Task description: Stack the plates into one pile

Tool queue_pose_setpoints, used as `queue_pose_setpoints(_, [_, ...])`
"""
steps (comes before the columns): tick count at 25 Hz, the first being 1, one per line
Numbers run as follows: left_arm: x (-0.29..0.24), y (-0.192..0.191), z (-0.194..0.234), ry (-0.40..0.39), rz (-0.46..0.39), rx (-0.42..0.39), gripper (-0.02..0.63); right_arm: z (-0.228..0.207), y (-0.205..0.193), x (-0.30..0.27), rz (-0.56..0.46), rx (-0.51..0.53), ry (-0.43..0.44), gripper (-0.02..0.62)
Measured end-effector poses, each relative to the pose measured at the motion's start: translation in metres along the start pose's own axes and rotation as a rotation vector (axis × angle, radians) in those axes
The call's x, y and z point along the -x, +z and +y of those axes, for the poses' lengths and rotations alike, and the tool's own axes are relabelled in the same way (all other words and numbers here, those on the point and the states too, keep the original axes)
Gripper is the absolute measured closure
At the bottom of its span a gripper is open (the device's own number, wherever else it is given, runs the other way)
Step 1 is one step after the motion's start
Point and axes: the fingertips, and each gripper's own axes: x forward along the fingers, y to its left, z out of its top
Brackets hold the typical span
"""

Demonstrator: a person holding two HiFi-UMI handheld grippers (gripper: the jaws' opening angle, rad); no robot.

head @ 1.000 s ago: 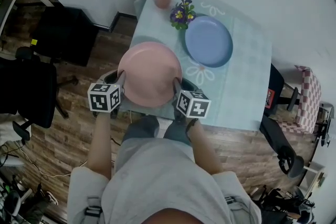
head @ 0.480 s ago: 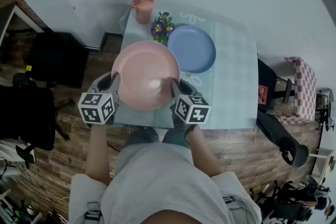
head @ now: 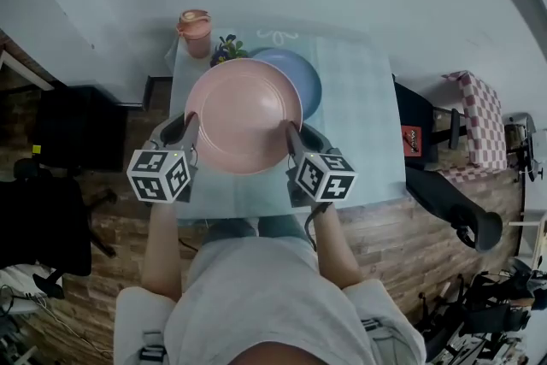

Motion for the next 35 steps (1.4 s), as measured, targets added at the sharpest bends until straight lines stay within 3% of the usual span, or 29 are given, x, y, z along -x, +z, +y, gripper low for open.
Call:
queue_pose_setpoints(7, [-0.039, 0.019, -0.045, -0.071, -0.001, -0.029, 0.548, -0.047, 0.031, 0.020, -0.036, 0.002, -0.043, 0.549])
queue_pose_setpoints(15, [-0.077, 0.026, -0.082, -0.073, 0.001, -0.009, 0.541, -0.095, 0.065, 0.024, -0.014, 0.050, -0.039, 0.551])
queue_pose_setpoints(22, [-0.107, 0.018, -0.097, -0.013, 0.029, 0.040, 0.534, -0.130, 0.085, 0.003, 0.053, 0.102, 0.014, 0.552])
queue_pose_setpoints(35, [-0.155, -0.043, -0.077, 0.133, 0.162, 0.216, 0.531, -0.175, 0.058, -0.077, 0.247, 0.100, 0.119, 0.557])
